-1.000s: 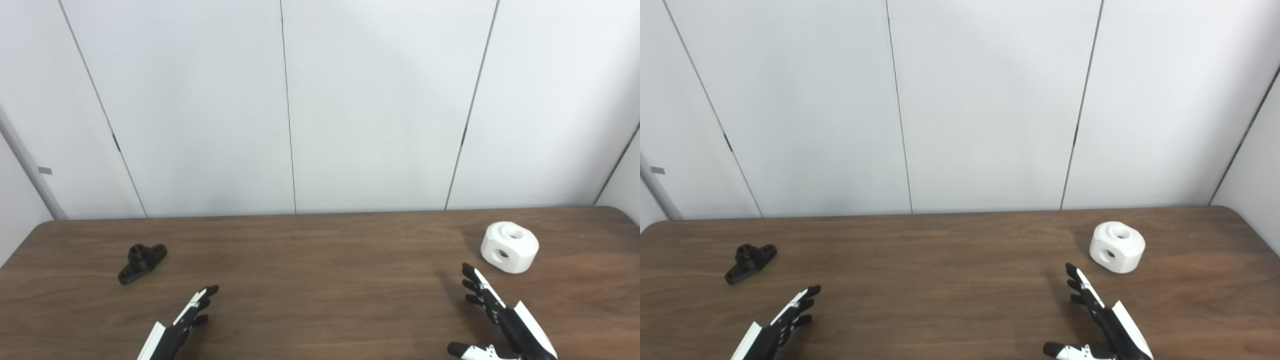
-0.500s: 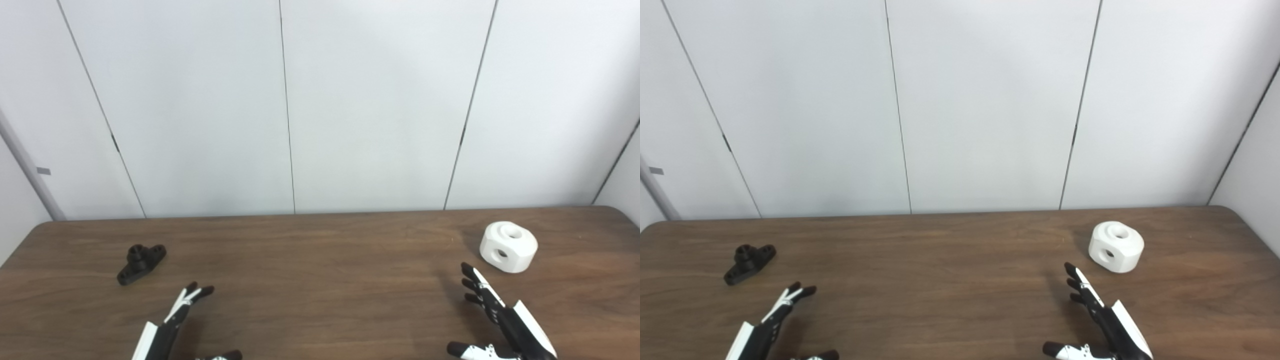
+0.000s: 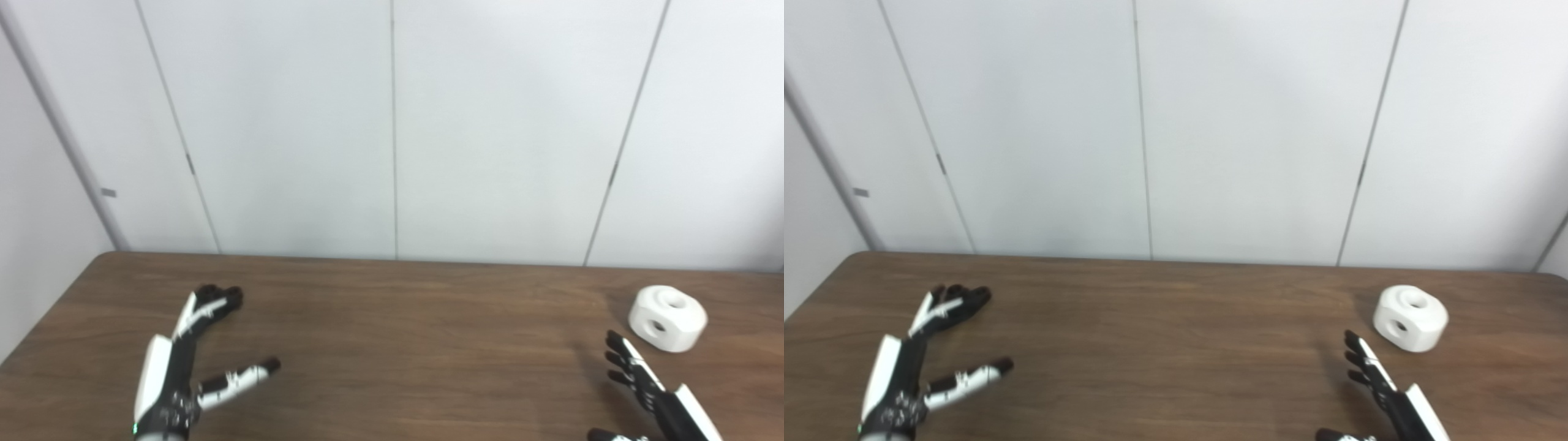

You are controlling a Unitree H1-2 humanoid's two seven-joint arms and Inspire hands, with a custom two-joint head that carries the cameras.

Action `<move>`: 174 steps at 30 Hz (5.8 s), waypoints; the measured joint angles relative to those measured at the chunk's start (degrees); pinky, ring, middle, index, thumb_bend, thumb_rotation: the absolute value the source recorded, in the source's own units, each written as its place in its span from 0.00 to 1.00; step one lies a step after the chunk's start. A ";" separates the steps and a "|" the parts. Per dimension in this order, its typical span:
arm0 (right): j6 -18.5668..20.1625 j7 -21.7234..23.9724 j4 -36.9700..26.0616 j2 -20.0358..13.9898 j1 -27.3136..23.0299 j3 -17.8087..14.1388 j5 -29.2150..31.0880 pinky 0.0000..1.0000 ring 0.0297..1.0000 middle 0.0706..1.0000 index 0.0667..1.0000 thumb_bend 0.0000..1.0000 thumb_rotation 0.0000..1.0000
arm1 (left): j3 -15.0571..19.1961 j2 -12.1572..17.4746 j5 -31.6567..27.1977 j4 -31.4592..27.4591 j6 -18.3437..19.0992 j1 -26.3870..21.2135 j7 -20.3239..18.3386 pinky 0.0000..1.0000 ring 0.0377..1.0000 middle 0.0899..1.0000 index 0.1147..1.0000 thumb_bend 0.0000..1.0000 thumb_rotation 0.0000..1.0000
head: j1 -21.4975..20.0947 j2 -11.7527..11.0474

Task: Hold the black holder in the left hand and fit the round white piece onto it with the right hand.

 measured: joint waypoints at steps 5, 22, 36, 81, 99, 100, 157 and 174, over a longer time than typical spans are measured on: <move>-0.14 0.18 0.48 -0.43 -0.16 -0.34 0.38 0.84 0.92 0.96 0.96 0.99 0.61 | 2.84 1.59 0.22 -1.27 4.52 -3.13 0.15 1.00 1.00 1.00 0.75 0.90 0.18 | 2.28 -0.35; -2.01 1.80 2.37 -2.15 -0.27 -1.97 2.45 0.90 0.95 0.97 0.98 0.94 0.62 | 4.67 8.81 3.68 2.17 19.34 -12.81 -0.84 0.98 1.00 1.00 0.73 0.97 0.19 | 11.16 -1.50; -4.46 3.34 6.37 -3.88 -1.74 -3.29 4.35 0.94 0.97 0.99 0.98 0.93 0.63 | 1.04 12.01 10.15 13.64 22.86 -17.27 -6.39 0.93 1.00 1.00 0.72 1.00 0.25 | 16.96 -2.29; -6.66 5.42 8.79 -6.21 -1.56 -4.99 6.90 0.96 0.99 1.00 1.00 0.99 0.72 | -7.55 11.03 8.10 38.60 21.36 -21.96 8.39 1.00 1.00 1.00 0.75 0.99 0.25 | 20.04 -2.37; -6.79 5.35 8.54 -6.21 -1.18 -5.26 6.93 0.95 0.97 0.98 0.99 0.95 0.69 | -10.72 11.88 7.17 41.68 19.87 -23.37 10.89 0.96 0.99 0.96 0.59 0.81 0.14 | 19.60 -2.29; -6.79 5.35 8.54 -6.21 -1.17 -5.26 6.93 0.94 0.97 0.98 0.99 0.95 0.69 | -10.86 11.97 7.16 41.80 19.80 -23.37 11.01 0.95 0.98 0.95 0.58 0.81 0.13 | 19.60 -2.29; -6.33 3.92 5.52 -6.01 1.55 -5.59 7.60 0.61 0.81 0.86 0.86 1.00 0.73 | -19.28 13.39 13.18 49.04 18.73 -25.01 19.38 0.86 0.90 0.86 0.41 0.52 0.05 | 18.28 -1.32; -6.73 3.27 5.39 -5.95 1.63 -5.52 6.84 0.56 0.78 0.84 0.83 1.00 0.78 | -19.22 12.86 11.50 46.81 18.09 -24.03 18.88 0.91 0.95 0.88 0.41 0.52 0.05 | 17.23 -1.06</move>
